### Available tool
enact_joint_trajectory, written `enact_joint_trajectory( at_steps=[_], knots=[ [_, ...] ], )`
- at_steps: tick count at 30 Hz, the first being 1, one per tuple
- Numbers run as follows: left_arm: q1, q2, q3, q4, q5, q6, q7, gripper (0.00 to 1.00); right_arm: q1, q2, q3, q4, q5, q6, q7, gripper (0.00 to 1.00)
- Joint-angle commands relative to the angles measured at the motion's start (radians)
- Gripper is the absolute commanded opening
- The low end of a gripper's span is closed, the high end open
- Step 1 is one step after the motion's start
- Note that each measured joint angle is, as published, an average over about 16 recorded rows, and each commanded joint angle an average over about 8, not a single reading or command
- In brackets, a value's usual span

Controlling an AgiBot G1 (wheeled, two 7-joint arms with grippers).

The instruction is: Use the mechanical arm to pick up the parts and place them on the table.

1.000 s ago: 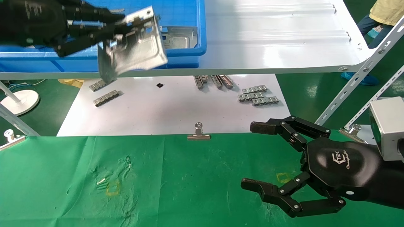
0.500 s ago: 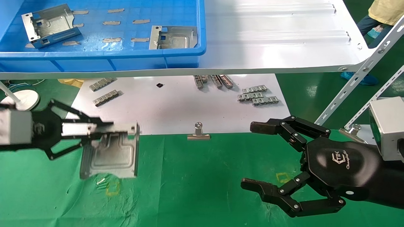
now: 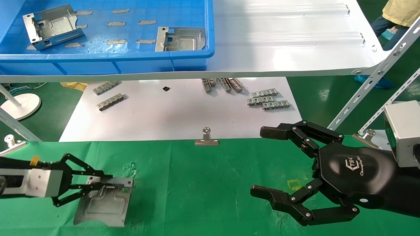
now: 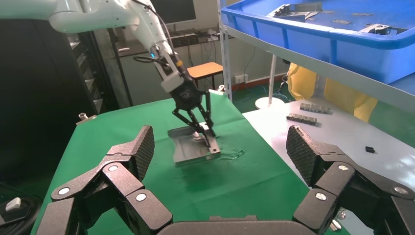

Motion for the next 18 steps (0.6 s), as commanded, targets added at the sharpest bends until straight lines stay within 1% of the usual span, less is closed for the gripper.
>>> enact_joint_trajectory(
  at_steps=[1,6,12,15,18],
  knots=[
    [-0.005,0.017,0.006,0.047,0.005,-0.016,0.005,1.0,0.0,0.0,0.0,0.0,0.0,0.0,0.0,1.0],
    [-0.018,0.044,0.004,0.124,0.001,-0.009,0.028,1.0,0.0,0.0,0.0,0.0,0.0,0.0,0.0,1.0],
    [-0.037,0.047,0.019,0.157,0.011,0.027,0.05,1.0,0.0,0.0,0.0,0.0,0.0,0.0,0.0,1.0],
    [-0.05,0.046,0.026,0.164,0.007,0.037,0.031,1.0,0.0,0.0,0.0,0.0,0.0,0.0,0.0,1.0],
    [-0.057,0.044,0.028,0.169,-0.013,0.043,-0.012,1.0,0.0,0.0,0.0,0.0,0.0,0.0,0.0,1.0]
  ],
)
